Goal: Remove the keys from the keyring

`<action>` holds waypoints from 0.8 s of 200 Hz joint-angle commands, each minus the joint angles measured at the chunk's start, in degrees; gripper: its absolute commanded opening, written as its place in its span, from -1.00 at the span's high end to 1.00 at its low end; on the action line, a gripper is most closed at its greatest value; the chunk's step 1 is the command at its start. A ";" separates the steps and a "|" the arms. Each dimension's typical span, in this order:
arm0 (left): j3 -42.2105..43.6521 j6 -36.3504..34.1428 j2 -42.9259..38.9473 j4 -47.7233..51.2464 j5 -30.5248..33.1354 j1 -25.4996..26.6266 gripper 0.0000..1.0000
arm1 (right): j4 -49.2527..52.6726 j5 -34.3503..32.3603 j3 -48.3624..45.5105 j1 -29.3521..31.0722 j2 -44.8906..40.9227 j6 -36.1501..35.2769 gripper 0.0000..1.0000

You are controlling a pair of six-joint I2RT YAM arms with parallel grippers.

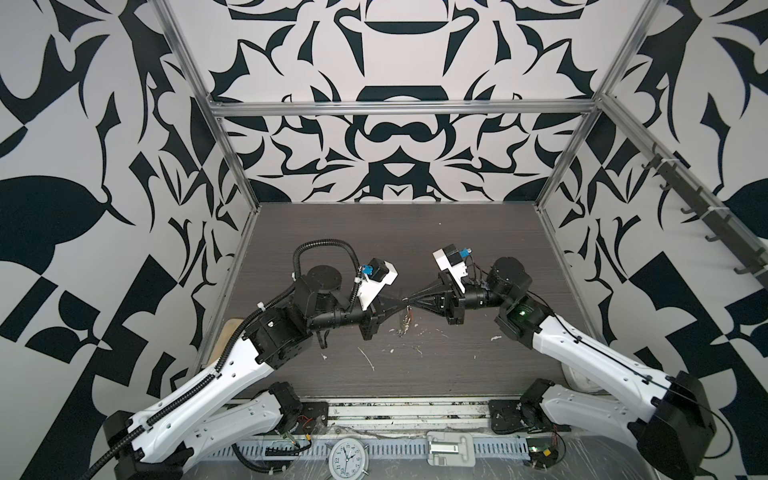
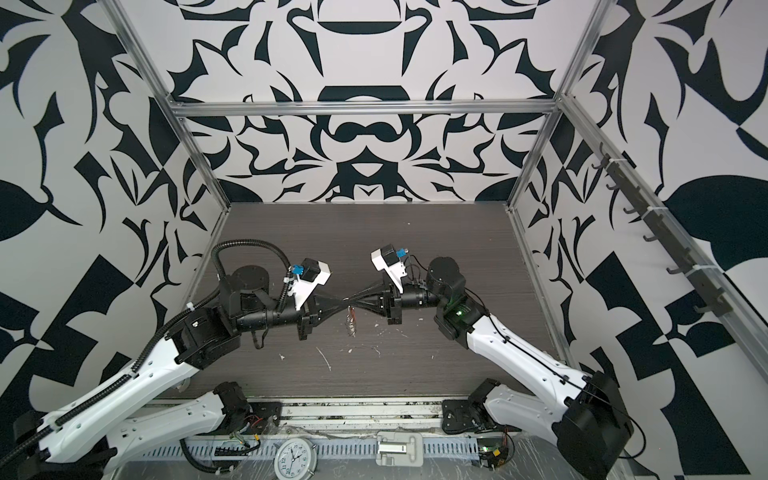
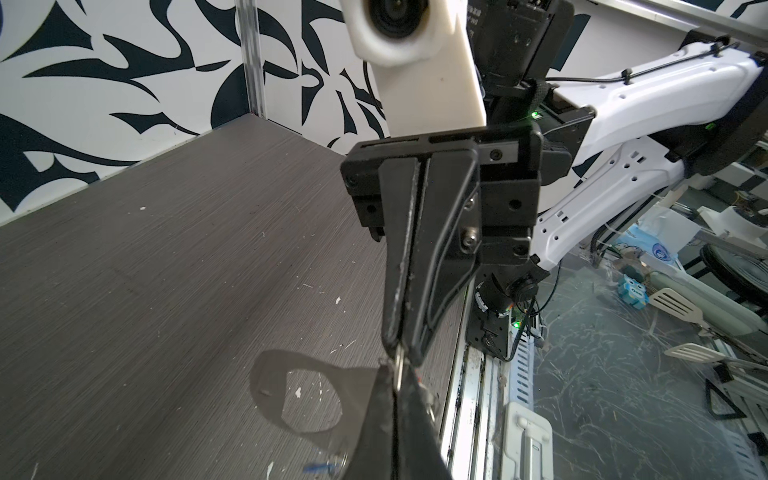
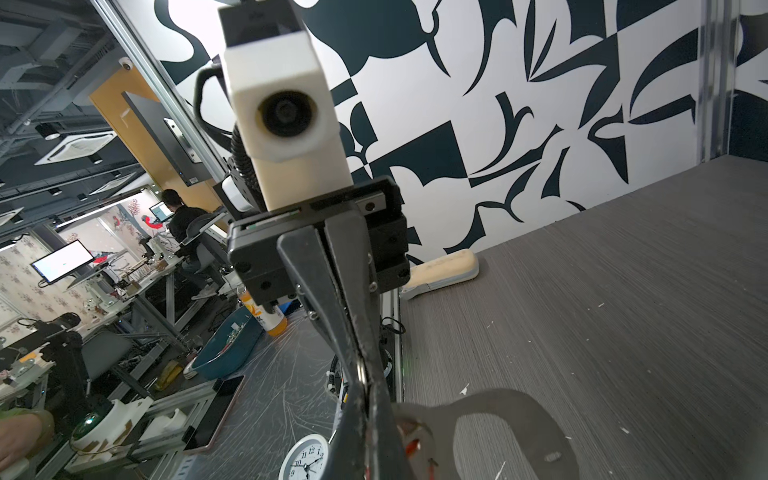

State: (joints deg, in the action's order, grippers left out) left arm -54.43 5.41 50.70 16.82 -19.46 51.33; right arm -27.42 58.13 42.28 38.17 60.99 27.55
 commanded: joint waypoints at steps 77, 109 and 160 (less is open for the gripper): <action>-5.14 -0.49 2.18 5.79 -2.06 0.17 0.73 | 21.47 -3.19 8.86 1.90 -2.54 -10.96 1.00; -7.03 -0.62 3.76 9.07 -3.31 0.17 0.72 | 25.78 -3.28 11.04 1.90 -2.03 -12.97 1.00; -9.35 -1.30 5.10 13.56 -3.41 0.13 0.61 | 32.00 -4.06 13.76 1.97 -1.25 -16.26 1.00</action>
State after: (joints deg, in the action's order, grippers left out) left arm -61.43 4.89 55.33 27.73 -21.08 51.37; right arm 2.98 54.19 52.62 39.57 59.57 14.06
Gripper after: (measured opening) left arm 0.191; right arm 0.041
